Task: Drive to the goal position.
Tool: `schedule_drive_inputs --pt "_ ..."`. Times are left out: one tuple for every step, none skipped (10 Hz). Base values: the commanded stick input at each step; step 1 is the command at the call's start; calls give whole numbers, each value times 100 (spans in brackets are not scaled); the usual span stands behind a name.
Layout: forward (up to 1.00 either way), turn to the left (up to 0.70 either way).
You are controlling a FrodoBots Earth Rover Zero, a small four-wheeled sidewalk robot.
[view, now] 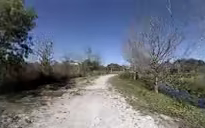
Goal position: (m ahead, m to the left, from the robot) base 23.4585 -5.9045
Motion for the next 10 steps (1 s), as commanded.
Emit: schedule_drive_inputs --pt "70 0" --pt "70 0" --pt "70 0" --pt "70 0" --pt "70 0" --pt "70 0" --pt "70 0" --pt "70 0" --pt "70 0" --pt "70 0"
